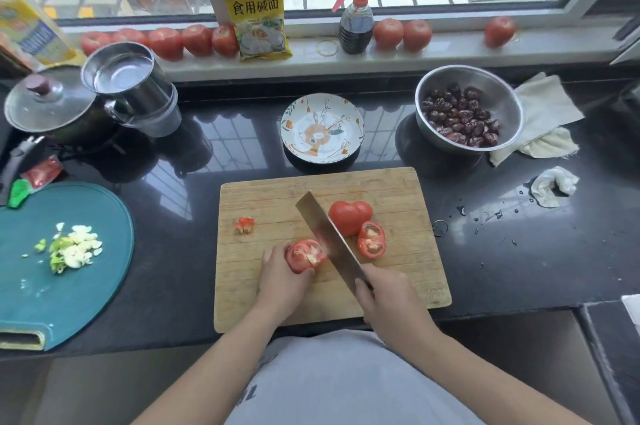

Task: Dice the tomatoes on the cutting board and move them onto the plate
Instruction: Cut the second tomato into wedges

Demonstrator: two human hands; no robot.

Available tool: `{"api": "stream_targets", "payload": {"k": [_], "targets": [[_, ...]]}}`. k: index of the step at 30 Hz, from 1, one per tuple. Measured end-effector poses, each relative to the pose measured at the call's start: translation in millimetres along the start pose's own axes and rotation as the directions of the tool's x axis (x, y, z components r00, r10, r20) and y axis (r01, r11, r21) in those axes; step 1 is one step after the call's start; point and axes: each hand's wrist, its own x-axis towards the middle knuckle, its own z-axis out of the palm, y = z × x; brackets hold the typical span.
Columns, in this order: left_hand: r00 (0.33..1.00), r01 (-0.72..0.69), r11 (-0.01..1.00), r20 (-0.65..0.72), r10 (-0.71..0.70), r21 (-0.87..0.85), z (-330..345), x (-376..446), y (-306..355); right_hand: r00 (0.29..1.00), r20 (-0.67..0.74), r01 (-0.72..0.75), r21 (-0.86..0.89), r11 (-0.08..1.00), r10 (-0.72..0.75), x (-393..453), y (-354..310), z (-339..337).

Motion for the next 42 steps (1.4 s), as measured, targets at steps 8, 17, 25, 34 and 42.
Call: {"api": "stream_targets", "payload": {"k": [8,17,25,34,42], "targets": [[0.996,-0.076,0.986,0.046,0.070,0.149,3.4,3.0,1.0,0.971,0.143,-0.231,0.337,0.913,0.193,11.8,8.3,-2.8],[0.979,-0.197,0.865,0.039,0.202,0.461,6.8,6.7,13.9,0.966,0.171,-0.244,0.364,0.899,0.193,14.3,1.7,-0.5],[0.986,-0.165,0.944,0.033,0.163,0.287,-1.6,8.1,12.5,0.959,0.198,-0.260,0.340,0.903,0.202,16.0,3.1,0.6],[0.983,-0.161,0.951,-0.042,0.178,0.266,8.3,1.6,13.2,0.964,0.163,-0.257,0.375,0.891,0.210,17.5,2.8,1.4],[0.981,-0.190,0.963,-0.005,0.195,0.193,5.0,-1.0,-0.1,0.972,0.148,-0.226,0.373,0.900,0.183,23.2,9.4,14.0]]}}
